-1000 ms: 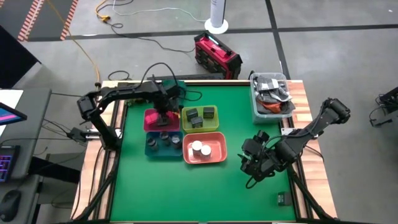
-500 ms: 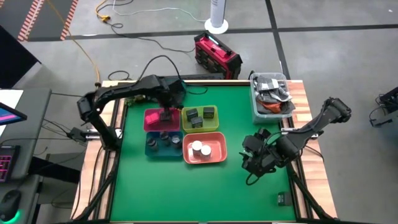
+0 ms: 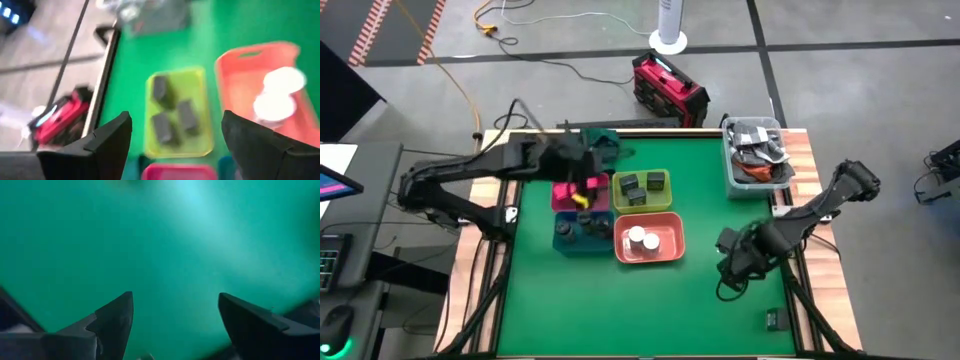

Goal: Sort spices by type
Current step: Put the black seasoning can into the yellow bin

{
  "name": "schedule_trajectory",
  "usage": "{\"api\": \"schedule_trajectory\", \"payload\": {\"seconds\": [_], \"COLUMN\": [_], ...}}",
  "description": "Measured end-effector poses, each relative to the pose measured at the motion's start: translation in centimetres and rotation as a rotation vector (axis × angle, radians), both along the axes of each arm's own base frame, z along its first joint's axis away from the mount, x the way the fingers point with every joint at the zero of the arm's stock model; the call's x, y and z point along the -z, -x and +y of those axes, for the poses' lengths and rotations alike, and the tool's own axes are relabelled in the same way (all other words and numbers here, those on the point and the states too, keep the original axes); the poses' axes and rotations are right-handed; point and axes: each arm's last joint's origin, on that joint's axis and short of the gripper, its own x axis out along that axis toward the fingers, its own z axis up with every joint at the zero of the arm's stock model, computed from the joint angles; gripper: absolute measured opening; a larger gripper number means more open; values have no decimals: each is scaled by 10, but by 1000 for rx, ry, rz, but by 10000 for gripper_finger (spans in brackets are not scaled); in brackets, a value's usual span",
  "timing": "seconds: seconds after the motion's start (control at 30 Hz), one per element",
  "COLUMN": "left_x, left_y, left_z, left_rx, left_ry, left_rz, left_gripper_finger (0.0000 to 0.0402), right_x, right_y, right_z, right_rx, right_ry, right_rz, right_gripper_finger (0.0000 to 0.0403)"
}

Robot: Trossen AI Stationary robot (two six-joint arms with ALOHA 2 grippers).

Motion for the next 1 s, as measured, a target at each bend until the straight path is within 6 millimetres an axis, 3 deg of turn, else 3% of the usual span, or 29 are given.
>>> {"api": "schedule_trajectory", "payload": {"seconds": [0.23,0.47,0.67,0.87,1.0], "left_x": [4,22,32,29,27], "left_y": [17,13,14,14,13], "left_z": [-33,-48,-58,-59,-59], "left_rx": [82,139,205,232,243], "left_ry": [42,55,18,-31,-42], "left_rz": [-121,-111,-118,-209,-233], "left_gripper_finger": [292,292,292,292,292], "right_x": [30,55,43,24,20], "right_y": [5,-1,17,48,55], "right_z": [24,42,65,92,105], "right_rx": [-4,64,189,437,547], "right_ry": [-52,-165,-198,-274,-340], "right_rz": [368,601,486,403,392], "right_gripper_finger": [317,322,333,333,333]}}
